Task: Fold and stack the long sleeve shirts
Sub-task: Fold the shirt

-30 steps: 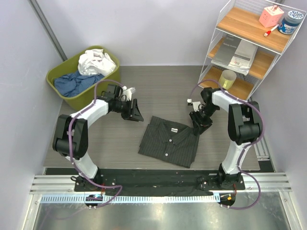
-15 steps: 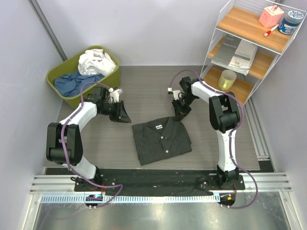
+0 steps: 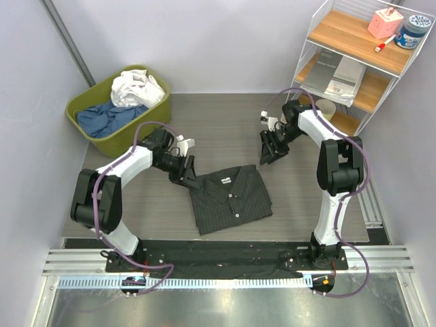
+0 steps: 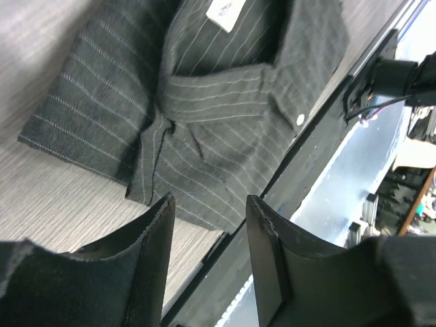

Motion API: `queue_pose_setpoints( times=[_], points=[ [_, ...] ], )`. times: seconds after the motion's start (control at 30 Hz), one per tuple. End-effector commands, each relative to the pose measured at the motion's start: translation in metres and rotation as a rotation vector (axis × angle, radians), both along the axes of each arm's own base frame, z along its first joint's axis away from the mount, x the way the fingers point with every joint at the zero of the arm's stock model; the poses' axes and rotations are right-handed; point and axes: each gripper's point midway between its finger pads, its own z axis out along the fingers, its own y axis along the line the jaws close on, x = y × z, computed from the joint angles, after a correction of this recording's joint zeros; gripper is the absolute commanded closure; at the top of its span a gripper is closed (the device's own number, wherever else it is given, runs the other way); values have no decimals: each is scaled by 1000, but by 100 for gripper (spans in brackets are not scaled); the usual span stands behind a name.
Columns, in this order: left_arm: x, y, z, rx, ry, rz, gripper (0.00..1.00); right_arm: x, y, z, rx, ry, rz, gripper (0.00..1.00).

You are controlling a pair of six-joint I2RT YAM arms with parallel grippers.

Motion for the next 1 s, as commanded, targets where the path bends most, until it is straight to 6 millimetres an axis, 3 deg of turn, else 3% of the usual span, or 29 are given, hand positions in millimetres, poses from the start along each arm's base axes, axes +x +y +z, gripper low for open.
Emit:
queue_pose_setpoints(
  times=[0.0,0.3,0.43,0.67,0.83,0.97],
  points=[
    [4,3,-7,36,24,-32,52,-23,24,13,115,42,62,48],
    [-3,-7,-24,88,10,-148,50,-35,39,-13,117,86,111,45],
    [5,-3,-32,134,-14,-137,51,-39,39,-21,106,97,126,39],
    [14,3,-39,188,-45,-142,46,-43,39,-33,78,99,144,38],
    [12,3,-48,191,-14,-152,44,-41,43,-29,105,95,142,39],
    [8,1,-52,178,17,-162,46,-40,49,-19,142,94,146,47]
  ],
)
